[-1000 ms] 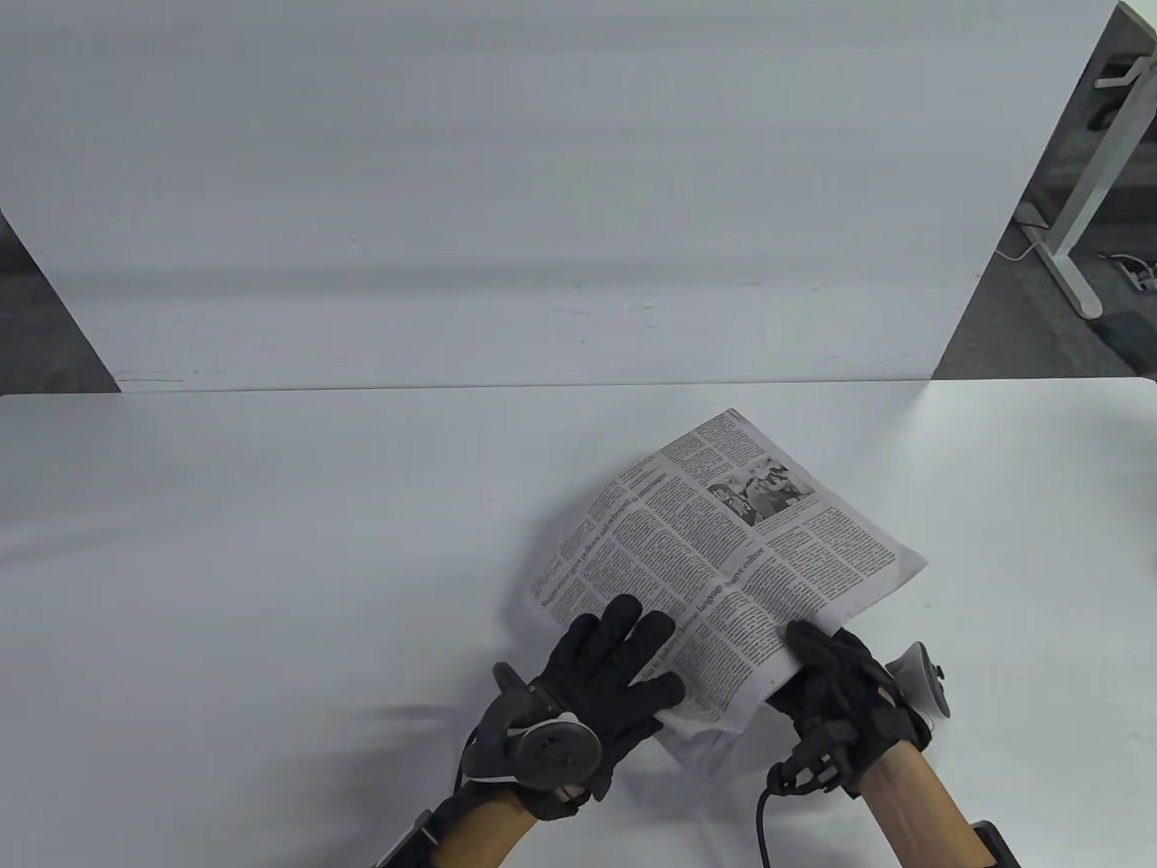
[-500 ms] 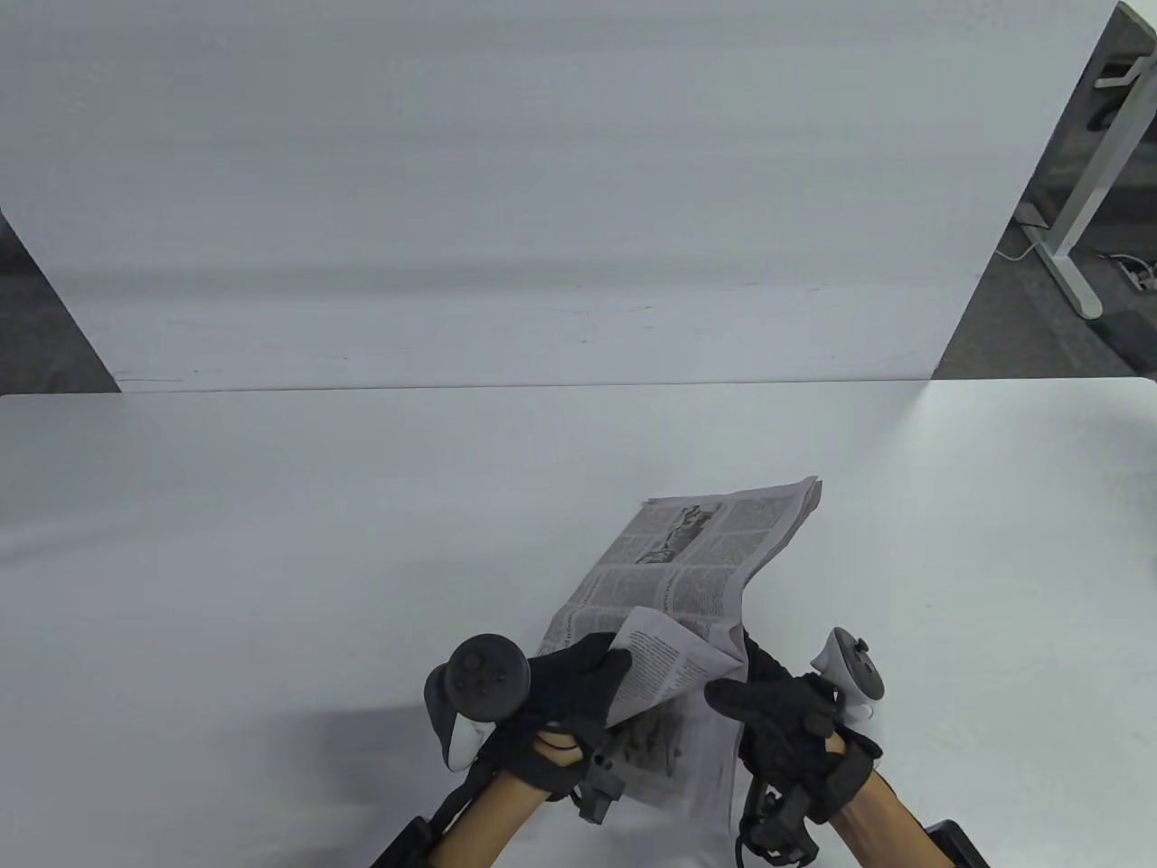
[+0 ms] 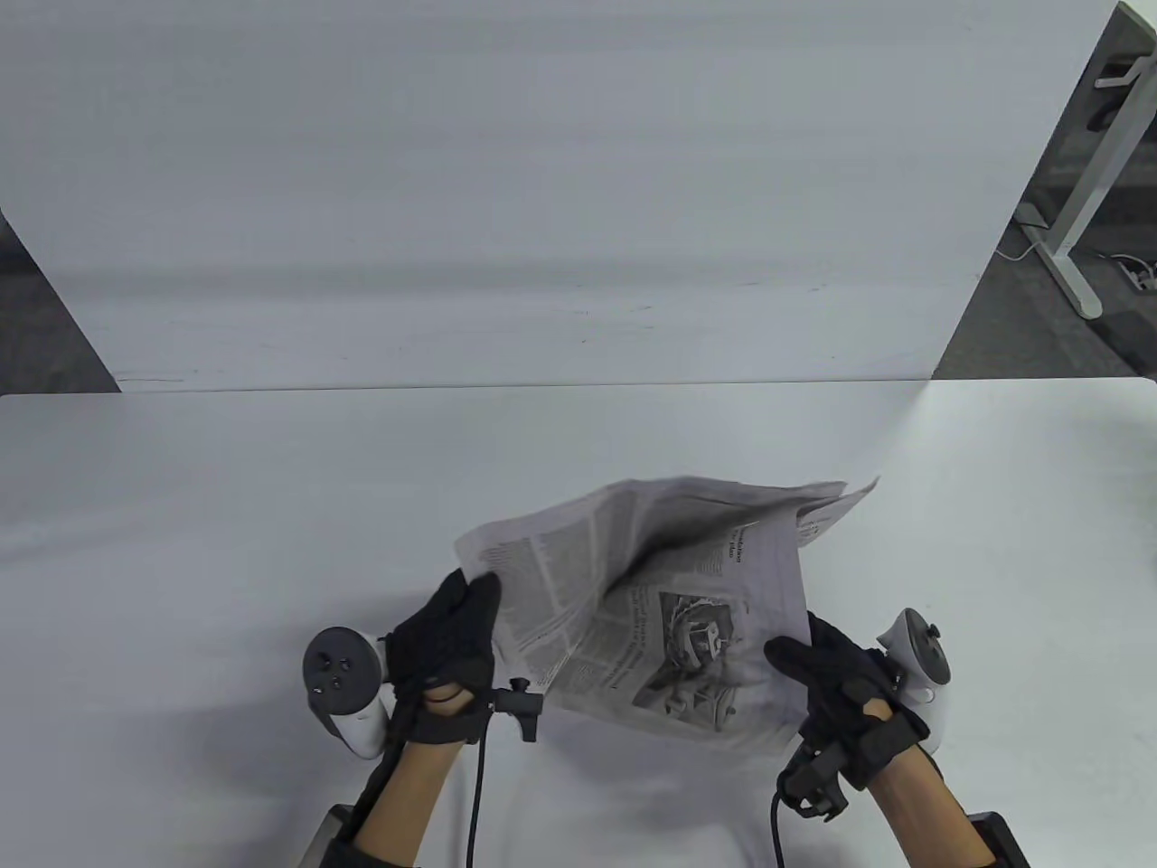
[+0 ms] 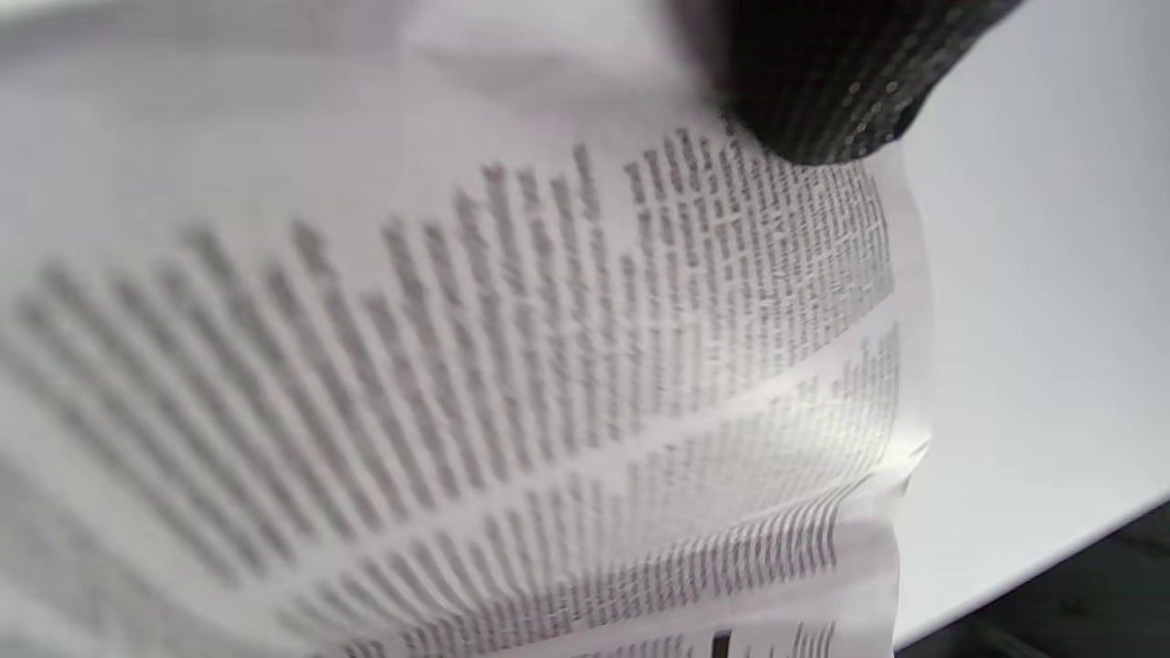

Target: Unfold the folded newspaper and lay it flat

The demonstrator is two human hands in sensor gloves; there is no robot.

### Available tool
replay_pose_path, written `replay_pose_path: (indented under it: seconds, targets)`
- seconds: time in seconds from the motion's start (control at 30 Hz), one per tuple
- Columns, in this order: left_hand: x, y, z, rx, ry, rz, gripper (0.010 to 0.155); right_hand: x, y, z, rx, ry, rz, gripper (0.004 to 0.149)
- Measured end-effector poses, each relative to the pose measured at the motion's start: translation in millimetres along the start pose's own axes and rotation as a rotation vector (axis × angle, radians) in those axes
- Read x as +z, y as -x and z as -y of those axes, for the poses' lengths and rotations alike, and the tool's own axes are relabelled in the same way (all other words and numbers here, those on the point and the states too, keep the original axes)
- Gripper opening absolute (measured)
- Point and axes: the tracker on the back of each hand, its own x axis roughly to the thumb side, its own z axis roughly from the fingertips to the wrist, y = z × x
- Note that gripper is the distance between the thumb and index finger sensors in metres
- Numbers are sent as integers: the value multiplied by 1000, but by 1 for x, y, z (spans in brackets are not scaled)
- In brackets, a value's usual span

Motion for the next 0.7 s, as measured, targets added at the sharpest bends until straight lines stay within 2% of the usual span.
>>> replay_pose_path:
  seconds: [0.2, 0.33, 0.4, 0.43, 0.47, 0.6, 0.7]
  targets:
    - [-12, 27, -50, -20, -163, -110, 40, 0, -9, 36, -78, 73, 30, 61]
    - [-11, 57, -69, -30, -251, -274, 40, 1, -11, 58, -137, 98, 38, 63]
    - [-10, 71, -71, -9, -274, -347, 39, 1, -13, 64, -110, 80, 48, 64]
    - [-9, 74, -69, 7, -232, -370, 39, 0, -14, 65, -94, 60, 63, 65]
    - [-8, 75, -68, 11, -232, -384, 39, 0, -14, 66, -91, 63, 67, 65]
    - [-8, 69, -66, 5, -244, -353, 40, 1, -17, 63, -118, 38, 93, 65]
    - [-3, 75, -60, 110, -190, -402, 47, 2, -24, 58, -101, 33, 157, 64]
